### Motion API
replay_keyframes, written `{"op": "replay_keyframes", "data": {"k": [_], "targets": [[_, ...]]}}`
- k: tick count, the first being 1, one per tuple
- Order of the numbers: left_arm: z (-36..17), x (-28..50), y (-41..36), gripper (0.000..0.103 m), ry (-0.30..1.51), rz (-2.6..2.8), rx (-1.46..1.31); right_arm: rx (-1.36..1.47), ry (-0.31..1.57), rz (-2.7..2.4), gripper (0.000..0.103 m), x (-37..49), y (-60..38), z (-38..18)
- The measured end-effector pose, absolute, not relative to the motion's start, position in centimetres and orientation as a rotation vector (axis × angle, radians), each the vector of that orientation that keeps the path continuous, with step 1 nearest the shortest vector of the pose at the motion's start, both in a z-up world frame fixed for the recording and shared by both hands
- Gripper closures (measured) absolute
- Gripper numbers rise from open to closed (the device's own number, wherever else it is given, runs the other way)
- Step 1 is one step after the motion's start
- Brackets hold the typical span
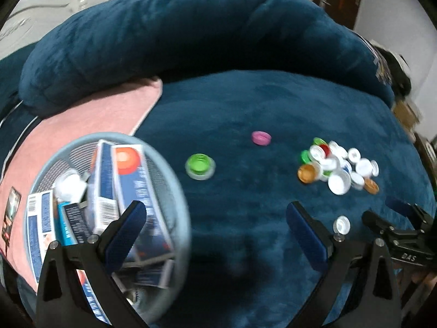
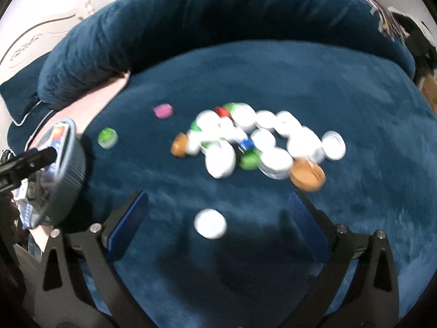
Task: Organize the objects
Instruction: 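Move both open grippers back from the basket to the cap pile, then grasp the tan cap with the right gripper while the left gripper grasps a white cap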
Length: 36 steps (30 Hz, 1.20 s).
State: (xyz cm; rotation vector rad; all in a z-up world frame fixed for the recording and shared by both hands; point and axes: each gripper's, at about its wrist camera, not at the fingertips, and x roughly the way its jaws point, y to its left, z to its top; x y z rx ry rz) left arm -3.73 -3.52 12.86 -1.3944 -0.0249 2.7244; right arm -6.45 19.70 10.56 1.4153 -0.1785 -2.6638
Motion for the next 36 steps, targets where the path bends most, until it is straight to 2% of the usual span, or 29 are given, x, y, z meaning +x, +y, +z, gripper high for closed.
{"op": "replay_keyframes", "data": {"k": [8,20,25,26,28,29,30,33,36], "targets": [[11.4,-4.1,1.5,0.001,0.026,2.607,-1.389,1.495,-0.277,-2.701,0.000,-5.8,24.1,8.6],[7.5,-5.6,7.1,0.001,-0.051,2.481,-1.488,1.433,-0.207,-2.754,0.000,-7.4,27.8,8.4],[5.8,-5.5,8.0,0.001,-0.025,2.455,-1.531,1.417,-0.195,-2.734,0.001,-9.5,27.9,7.7],[5.5,-5.4,8.1,0.001,-0.016,2.448,-1.539,1.417,-0.197,-2.728,0.003,-9.8,27.8,7.6],[5.2,-5.3,8.4,0.001,-0.007,2.440,-1.546,1.422,-0.199,-2.695,0.023,-10.4,27.7,7.1],[5.1,-5.3,8.5,0.001,-0.004,2.436,-1.545,1.434,-0.193,-2.673,0.050,-10.5,27.6,6.8],[5.0,-5.2,8.6,0.001,-0.004,2.431,-1.542,1.453,-0.178,-2.651,0.063,-10.7,27.5,6.5],[4.9,-5.0,9.1,0.001,-0.023,2.417,-1.525,1.437,-0.189,-2.655,0.062,-9.7,27.6,6.5],[4.6,-4.5,10.0,0.001,-0.035,2.402,-1.485,1.434,-0.289,-2.661,0.062,-8.1,28.0,7.0]]}}
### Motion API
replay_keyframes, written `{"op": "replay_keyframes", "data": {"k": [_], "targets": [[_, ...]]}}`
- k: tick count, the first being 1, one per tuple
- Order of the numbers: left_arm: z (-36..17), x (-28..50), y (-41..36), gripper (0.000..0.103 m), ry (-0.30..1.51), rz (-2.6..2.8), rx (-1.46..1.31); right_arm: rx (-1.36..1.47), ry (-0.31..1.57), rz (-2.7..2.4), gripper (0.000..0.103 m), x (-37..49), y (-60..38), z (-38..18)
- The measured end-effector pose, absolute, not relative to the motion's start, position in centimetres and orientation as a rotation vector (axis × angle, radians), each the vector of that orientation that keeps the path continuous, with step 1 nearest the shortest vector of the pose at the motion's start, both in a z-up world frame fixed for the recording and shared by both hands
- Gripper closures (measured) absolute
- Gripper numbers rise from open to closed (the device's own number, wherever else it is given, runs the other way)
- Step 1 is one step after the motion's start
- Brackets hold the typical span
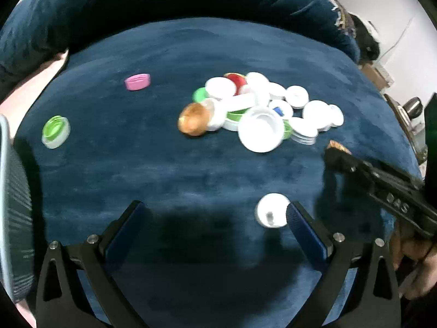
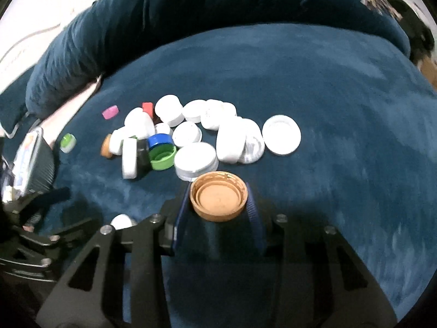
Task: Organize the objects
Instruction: 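Grasp the tan cap with the right gripper while the left gripper grasps a white cap, then carry the tan and white caps over the basket and open both grippers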
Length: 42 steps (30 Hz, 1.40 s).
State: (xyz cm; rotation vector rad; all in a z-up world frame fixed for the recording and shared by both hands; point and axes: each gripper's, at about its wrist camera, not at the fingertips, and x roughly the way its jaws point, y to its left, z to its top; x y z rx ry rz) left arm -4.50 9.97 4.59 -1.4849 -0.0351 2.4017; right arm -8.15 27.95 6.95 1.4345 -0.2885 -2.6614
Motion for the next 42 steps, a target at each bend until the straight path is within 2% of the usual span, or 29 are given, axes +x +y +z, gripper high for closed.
{"op": "replay_keyframes", "data": {"k": [4,7,9,11,12,13,17,33,42], "targets": [[4.0,-4.0,11.9,0.003,0.014,2.381,-1.443,1.443,-0.432,-2.698,0.062,-6.0,28.6,7.3],[3.1,-3.7,13.6,0.018,0.106,2.367,-1.438,1.451,-0.450,-2.706,0.062,-5.7,28.6,7.4],[2.6,-3.7,14.0,0.031,0.131,2.357,-1.447,1.460,-0.446,-2.706,0.062,-5.5,28.5,7.5],[2.8,-3.7,13.8,0.061,0.126,2.363,-1.439,1.470,-0.442,-2.704,0.062,-5.3,28.1,7.4],[2.9,-3.7,13.6,0.071,0.111,2.362,-1.435,1.472,-0.441,-2.702,0.062,-5.1,28.4,7.4],[3.2,-3.8,13.1,0.073,0.080,2.360,-1.434,1.474,-0.439,-2.701,0.062,-5.0,28.3,7.4],[4.4,-3.8,11.4,0.073,-0.027,2.366,-1.423,1.470,-0.435,-2.698,0.062,-4.8,28.2,7.5],[7.3,-2.7,5.1,0.073,-0.105,2.476,-1.399,1.425,-0.314,-2.663,0.062,-4.8,23.0,8.5],[10.9,-1.8,0.0,0.073,-0.200,2.583,-1.319,1.368,-0.255,-2.625,0.062,-4.8,19.2,10.3]]}}
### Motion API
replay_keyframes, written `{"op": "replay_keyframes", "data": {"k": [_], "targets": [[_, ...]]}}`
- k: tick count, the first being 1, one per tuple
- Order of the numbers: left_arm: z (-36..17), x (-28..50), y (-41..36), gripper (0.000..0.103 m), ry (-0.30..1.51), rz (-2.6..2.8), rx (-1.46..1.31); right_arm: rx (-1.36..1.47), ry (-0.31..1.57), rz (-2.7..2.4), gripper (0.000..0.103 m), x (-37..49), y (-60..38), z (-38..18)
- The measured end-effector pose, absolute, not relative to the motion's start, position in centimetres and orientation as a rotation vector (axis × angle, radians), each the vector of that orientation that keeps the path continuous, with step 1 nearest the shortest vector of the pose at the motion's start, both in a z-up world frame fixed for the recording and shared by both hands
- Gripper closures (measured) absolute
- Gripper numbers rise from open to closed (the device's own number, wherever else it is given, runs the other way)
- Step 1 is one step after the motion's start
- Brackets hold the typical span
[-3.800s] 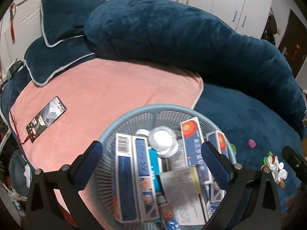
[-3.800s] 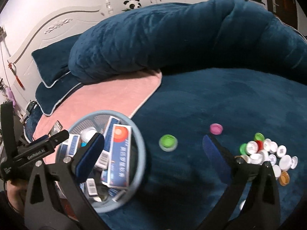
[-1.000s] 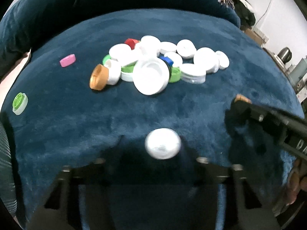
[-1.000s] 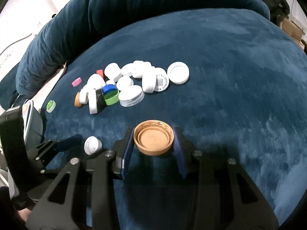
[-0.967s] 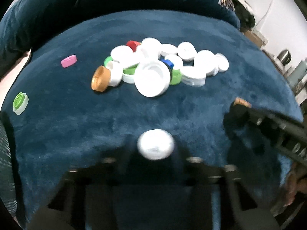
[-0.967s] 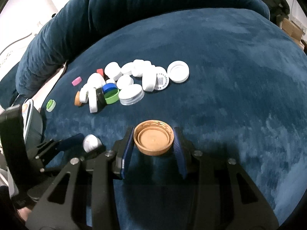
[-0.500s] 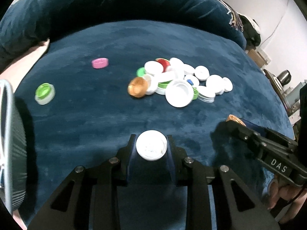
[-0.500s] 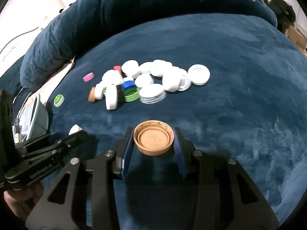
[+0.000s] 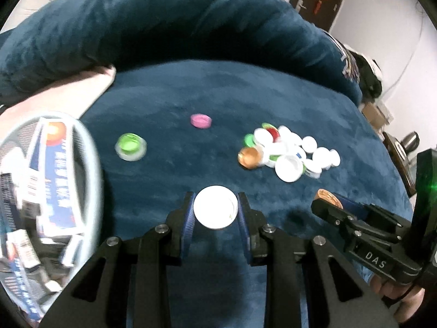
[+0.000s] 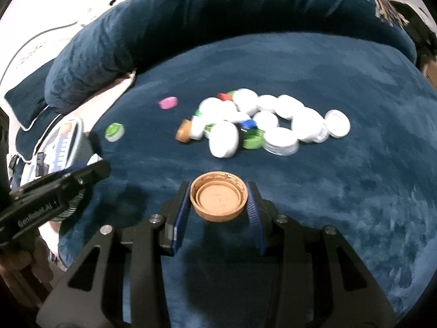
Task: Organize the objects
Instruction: 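Carry the tan and white caps over the basket and open both grippers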
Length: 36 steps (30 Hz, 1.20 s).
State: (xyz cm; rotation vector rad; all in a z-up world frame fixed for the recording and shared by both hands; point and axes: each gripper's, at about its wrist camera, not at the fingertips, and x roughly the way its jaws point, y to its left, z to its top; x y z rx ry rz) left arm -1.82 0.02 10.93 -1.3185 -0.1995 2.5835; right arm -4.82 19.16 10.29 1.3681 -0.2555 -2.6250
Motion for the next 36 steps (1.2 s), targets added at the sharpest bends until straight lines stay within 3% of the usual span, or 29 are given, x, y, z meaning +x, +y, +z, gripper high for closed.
{"op": "replay_keyframes", "data": {"k": [9,14,20,28,30,32,33,36], "targets": [[14.8,-1.5,-8.8,0.073,-0.320,2.774,-1.229,1.264,-0.219,-2.562,0.062,-6.3,13.2,13.0],[16.5,-1.5,-15.6,0.073,-0.493,2.884,-1.203,1.189,-0.184,-2.485,0.062,-7.8,7.7,15.2],[16.0,-1.7,-22.5,0.073,-0.679,2.895,-1.274,1.088,-0.153,-2.370,0.062,-9.1,0.5,18.3],[15.1,-1.4,-26.1,0.072,-0.768,2.880,-1.292,1.047,-0.193,-2.237,0.060,-12.0,-6.5,20.0],[14.7,-1.1,-26.3,0.053,-0.778,2.898,-1.316,1.100,-0.260,-2.133,0.046,-12.9,-7.3,19.4],[14.7,-0.4,-26.9,0.012,-0.802,2.936,-1.321,1.105,-0.297,-2.147,0.033,-12.9,-7.1,19.3],[14.8,-0.2,-27.1,0.008,-0.812,2.951,-1.318,1.087,-0.304,-2.170,0.022,-12.6,-6.7,19.4],[14.6,0.1,-27.4,0.002,-0.796,3.001,-1.363,1.075,-0.280,-2.256,0.008,-12.0,-5.3,19.3]]}}
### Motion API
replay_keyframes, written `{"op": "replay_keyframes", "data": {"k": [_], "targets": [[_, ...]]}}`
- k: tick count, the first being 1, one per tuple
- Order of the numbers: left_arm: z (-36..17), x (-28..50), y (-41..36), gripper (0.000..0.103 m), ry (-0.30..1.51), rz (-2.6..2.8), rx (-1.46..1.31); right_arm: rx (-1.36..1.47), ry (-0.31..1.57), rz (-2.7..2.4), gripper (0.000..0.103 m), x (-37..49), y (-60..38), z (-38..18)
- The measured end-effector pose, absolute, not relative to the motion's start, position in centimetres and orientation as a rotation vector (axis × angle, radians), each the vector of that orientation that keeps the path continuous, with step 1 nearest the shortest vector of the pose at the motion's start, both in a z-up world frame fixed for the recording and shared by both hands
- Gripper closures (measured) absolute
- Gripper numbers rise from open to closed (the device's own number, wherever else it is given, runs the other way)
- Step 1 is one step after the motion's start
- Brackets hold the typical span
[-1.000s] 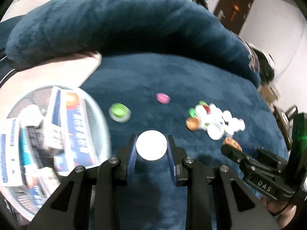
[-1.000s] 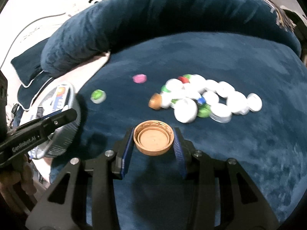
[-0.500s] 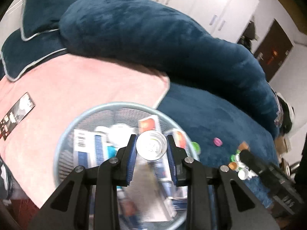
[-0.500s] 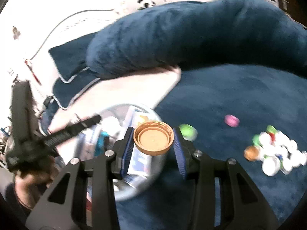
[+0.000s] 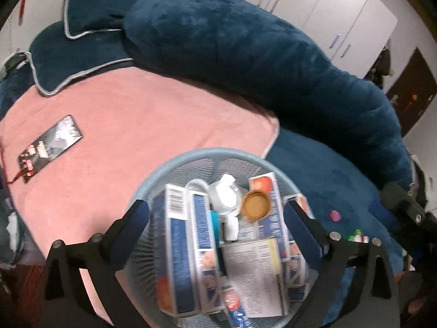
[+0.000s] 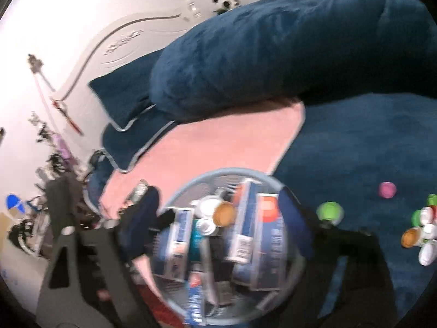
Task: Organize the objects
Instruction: 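Carry the tan and white caps over the basket and open both grippers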
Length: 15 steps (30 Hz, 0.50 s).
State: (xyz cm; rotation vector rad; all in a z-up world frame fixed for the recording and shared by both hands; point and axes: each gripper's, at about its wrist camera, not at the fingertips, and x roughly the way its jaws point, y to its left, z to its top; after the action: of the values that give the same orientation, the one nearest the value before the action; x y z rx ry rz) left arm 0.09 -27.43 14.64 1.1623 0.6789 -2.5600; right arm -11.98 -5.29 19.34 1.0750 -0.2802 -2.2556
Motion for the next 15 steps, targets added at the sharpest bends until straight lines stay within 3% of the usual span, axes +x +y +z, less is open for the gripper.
{"op": "replay_keyframes", "data": {"k": [5,15], "targets": [[14.2,-0.1,-26.2,0.001,0.544,-2.534,1.194,1.142,-0.209,-2.354,0.000,-12.1,-3.2,18.1],[14.7,-0.4,-23.8,0.001,0.489,-2.573,1.222,1.178,-0.194,-2.438,0.000,-11.9,1.1,17.6]]}}
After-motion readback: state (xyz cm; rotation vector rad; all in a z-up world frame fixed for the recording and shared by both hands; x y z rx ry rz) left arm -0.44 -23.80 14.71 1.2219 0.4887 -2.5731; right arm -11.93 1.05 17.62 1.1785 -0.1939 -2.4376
